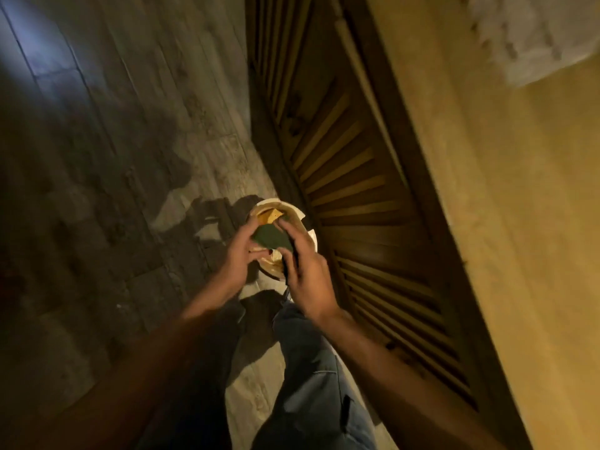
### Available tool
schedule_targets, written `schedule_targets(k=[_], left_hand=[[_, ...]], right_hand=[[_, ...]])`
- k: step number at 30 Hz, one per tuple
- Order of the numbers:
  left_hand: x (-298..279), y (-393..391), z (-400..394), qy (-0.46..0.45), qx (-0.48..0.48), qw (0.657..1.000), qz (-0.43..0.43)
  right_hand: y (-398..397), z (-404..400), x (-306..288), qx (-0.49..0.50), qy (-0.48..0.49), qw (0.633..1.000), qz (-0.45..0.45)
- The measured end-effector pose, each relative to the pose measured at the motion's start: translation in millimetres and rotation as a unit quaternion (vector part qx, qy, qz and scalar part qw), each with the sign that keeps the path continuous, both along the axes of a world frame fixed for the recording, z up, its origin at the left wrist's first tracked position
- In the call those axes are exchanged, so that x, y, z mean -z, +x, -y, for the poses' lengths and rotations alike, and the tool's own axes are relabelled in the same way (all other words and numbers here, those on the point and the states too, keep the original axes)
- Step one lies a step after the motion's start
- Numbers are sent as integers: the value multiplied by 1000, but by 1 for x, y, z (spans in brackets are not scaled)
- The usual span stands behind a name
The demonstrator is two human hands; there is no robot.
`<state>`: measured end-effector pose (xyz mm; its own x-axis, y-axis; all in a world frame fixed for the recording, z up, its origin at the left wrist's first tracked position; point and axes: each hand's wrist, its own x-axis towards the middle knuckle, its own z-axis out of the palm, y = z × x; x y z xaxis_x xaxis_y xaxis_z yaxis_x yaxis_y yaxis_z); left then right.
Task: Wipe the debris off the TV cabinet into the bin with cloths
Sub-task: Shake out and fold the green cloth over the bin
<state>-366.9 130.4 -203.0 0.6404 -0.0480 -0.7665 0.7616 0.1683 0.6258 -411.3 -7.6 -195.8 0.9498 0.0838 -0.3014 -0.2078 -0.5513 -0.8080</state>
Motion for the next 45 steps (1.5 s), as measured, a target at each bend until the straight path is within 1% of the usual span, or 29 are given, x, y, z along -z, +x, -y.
schedule_targets(k=[3,5,7,9,11,14,16,18,19,21,23,24,26,29,33,36,38,40,41,42,43,45], left_hand=[[-59,2,-14,-74,-8,997,22],[-91,4,-26,-100,30,994,26],[-119,7,-35,-91,118,987,57],[-144,10,-40,-79,205,971,92],[-166,13,-42,-70,233,963,116],[-194,12,-40,-28,227,961,158],[-207,11,-37,-8,221,963,154],[-217,11,-35,-7,243,959,145],[-222,12,-35,-9,262,954,149],[-235,13,-34,-14,290,943,165],[-249,14,-34,-2,312,929,200],[-256,16,-35,8,330,917,226],[-267,21,-36,15,365,890,274],[-280,24,-40,21,391,861,324],[-286,25,-39,52,406,832,375],[-291,26,-36,102,394,818,406],[-296,30,-36,139,375,806,435],[-304,36,-35,155,383,782,467],[-307,39,-34,159,386,770,482],[-310,43,-33,160,383,767,489],[-313,46,-32,155,375,773,488],[-320,50,-29,119,363,796,471]], right_hand=[[-2,-2,-54,-33,-11,998,46],[-1,-3,-85,-45,-12,996,72],[-1,-5,-109,-54,0,994,99],[-2,-4,-129,-64,1,991,121],[-3,-2,-145,-76,-2,988,138],[-9,0,-165,-58,24,987,145],[-11,2,-177,-11,45,991,128],[-11,11,-187,27,56,995,80],[-11,17,-191,27,62,997,47],[-11,31,-199,-7,81,997,-9],[-9,44,-208,-46,109,993,-27],[-8,49,-214,-60,103,992,-26],[-4,57,-228,-79,67,995,-13],[1,69,-240,-63,76,995,14],[3,81,-250,-30,45,994,95],[1,84,-256,1,41,990,136],[1,84,-261,21,36,981,189],[3,83,-268,42,31,971,234],[5,82,-271,53,32,968,242],[7,80,-274,63,38,968,240],[10,79,-277,68,44,968,236],[15,75,-283,62,54,969,235]])
